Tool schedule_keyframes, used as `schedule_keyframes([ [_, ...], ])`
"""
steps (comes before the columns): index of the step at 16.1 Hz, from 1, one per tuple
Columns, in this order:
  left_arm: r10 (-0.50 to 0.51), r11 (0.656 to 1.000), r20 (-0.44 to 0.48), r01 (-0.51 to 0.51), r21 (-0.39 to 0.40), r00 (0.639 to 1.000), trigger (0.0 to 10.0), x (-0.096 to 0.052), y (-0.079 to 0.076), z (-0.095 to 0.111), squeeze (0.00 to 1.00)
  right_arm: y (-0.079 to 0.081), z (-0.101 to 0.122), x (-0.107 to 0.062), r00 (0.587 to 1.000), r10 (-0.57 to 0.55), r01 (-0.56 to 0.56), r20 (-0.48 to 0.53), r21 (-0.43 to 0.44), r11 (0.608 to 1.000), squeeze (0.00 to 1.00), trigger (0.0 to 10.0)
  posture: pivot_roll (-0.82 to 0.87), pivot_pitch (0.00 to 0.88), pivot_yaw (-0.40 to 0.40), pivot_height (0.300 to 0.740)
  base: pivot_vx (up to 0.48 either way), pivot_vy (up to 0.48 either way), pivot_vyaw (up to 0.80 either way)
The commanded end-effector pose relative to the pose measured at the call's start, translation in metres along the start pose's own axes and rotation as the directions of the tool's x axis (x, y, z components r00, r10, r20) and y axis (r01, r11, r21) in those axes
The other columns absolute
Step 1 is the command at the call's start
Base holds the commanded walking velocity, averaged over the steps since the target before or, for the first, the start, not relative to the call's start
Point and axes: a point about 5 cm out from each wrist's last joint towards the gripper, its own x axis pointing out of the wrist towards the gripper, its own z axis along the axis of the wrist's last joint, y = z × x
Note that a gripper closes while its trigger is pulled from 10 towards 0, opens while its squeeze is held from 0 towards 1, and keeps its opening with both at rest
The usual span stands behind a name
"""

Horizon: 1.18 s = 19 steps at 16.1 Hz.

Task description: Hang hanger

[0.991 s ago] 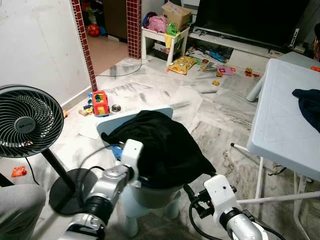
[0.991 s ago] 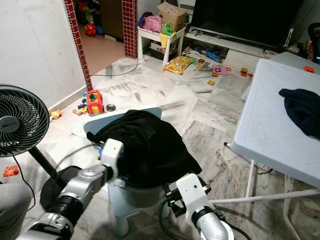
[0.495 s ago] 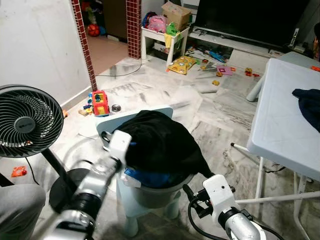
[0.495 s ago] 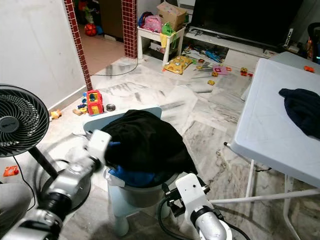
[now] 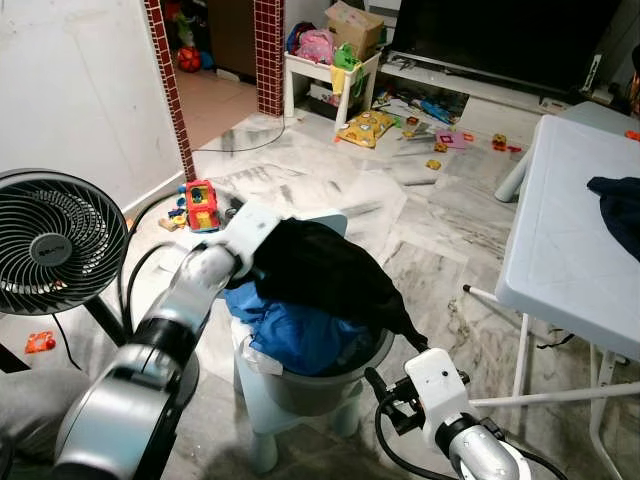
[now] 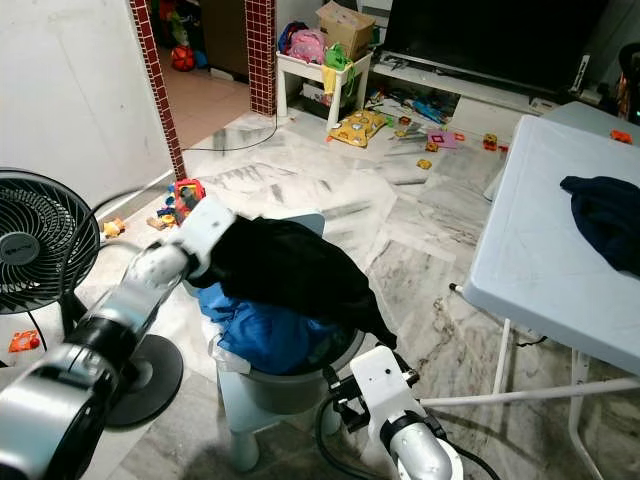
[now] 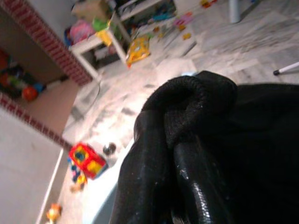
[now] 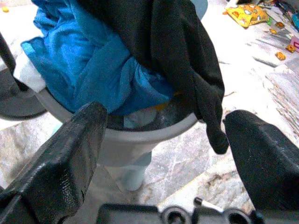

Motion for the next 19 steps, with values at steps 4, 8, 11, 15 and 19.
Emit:
schedule_keyframes([
  [4,-0.295,0.952,0.083,0.286,0.106,0.952,0.0,0.018,-0.047,0.033,0.0,-0.005,-0.002,-0.005,1.0,-0.03,0.03,-0.007,-0.007,1.0,0.0,10.0,-0.01,0.0,-0.031,0.74,0.0,0.0,0.0],
  [8,-0.551,0.82,-0.048,0.552,0.15,0.833,0.0,0.012,-0.097,0.013,0.0,-0.006,-0.005,-0.009,0.999,-0.034,0.034,-0.017,-0.012,0.999,0.0,10.0,-0.03,0.0,-0.028,0.74,0.0,0.0,0.0],
  [11,-0.491,0.867,-0.09,0.496,0.05,0.867,0.0,0.012,-0.092,0.001,0.0,-0.007,-0.006,-0.01,0.999,-0.037,0.037,-0.022,-0.016,0.999,0.0,10.0,-0.03,0.0,-0.029,0.74,0.0,0.0,0.0],
  [15,-0.317,0.927,-0.088,0.289,-0.24,0.944,4.7,0.014,-0.067,-0.005,0.0,-0.004,-0.008,-0.009,0.999,-0.031,0.031,-0.028,-0.015,0.999,0.0,10.0,-0.02,0.0,-0.037,0.74,0.0,0.0,0.0],
  [19,-0.176,0.906,-0.155,0.099,-0.411,0.972,8.5,0.013,-0.049,-0.014,0.0,-0.004,-0.008,-0.009,0.999,-0.028,0.027,-0.026,-0.023,0.999,0.0,10.0,-0.02,0.0,-0.045,0.74,0.0,0.0,0.0],
])
